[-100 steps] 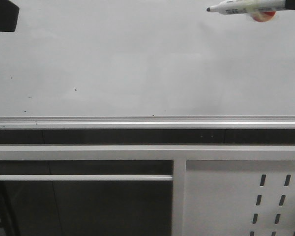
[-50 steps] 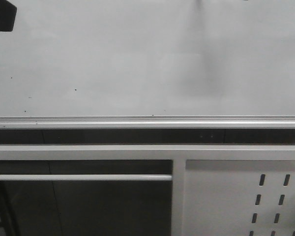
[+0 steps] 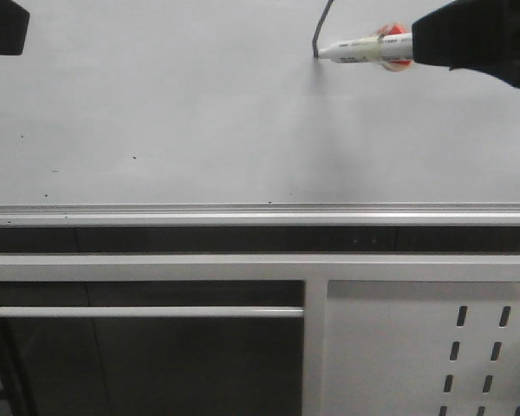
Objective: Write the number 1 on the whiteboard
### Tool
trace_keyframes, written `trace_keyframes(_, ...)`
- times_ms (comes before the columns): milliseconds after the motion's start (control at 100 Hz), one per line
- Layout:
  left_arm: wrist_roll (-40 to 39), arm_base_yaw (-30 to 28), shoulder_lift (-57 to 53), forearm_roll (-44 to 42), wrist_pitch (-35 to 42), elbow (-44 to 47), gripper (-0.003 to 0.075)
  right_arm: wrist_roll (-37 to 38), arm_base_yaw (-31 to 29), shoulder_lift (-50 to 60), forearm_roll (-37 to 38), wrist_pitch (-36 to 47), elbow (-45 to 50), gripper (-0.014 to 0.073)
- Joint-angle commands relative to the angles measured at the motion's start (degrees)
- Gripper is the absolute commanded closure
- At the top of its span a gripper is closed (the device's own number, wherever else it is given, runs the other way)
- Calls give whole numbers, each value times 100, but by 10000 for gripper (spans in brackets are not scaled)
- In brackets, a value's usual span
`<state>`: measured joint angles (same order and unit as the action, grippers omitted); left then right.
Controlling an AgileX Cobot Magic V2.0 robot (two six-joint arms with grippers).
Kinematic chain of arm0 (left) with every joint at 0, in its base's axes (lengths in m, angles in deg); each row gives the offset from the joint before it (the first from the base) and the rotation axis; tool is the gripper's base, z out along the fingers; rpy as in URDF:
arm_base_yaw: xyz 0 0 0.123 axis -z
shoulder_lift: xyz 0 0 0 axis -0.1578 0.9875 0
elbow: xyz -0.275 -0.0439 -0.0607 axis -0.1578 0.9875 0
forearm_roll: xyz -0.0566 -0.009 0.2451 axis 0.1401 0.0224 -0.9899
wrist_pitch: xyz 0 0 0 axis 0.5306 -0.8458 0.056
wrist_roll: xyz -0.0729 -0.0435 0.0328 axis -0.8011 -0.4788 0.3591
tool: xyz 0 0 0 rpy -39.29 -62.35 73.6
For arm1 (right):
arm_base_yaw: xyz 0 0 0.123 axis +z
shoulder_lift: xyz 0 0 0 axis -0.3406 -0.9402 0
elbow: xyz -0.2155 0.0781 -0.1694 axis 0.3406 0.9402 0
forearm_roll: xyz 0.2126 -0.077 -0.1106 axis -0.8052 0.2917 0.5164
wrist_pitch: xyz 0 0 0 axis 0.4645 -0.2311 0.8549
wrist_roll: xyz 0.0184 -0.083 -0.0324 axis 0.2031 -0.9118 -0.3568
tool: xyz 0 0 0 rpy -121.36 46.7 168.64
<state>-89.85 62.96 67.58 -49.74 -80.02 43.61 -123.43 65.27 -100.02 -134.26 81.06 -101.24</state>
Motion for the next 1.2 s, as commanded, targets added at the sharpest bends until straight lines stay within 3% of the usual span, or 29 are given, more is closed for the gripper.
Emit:
trace_keyframes(0, -75, -26, -68, -133, 33, -145, 738, -20, -78, -45, -186, 536, -60, 654)
trace_keyframes(600, -79, -26, -68, -133, 185, -145, 738, 31, -66, 232, -208, 47, -10, 656)
trace_keyframes(880, -79, -26, -68, -243, 514, -145, 738, 20, 163, 1647, -208, -1355, -10, 655)
trace_keyframes(1050, -26, -26, -68, -543, 1328, -145, 738, 20, 163, 1811, -246, -2433, -20, 655)
trace_keyframes(1190, -26, -26, 47, -1587, 2403, -145, 738, 20, 163, 1616, -423, -3097, -175, 655)
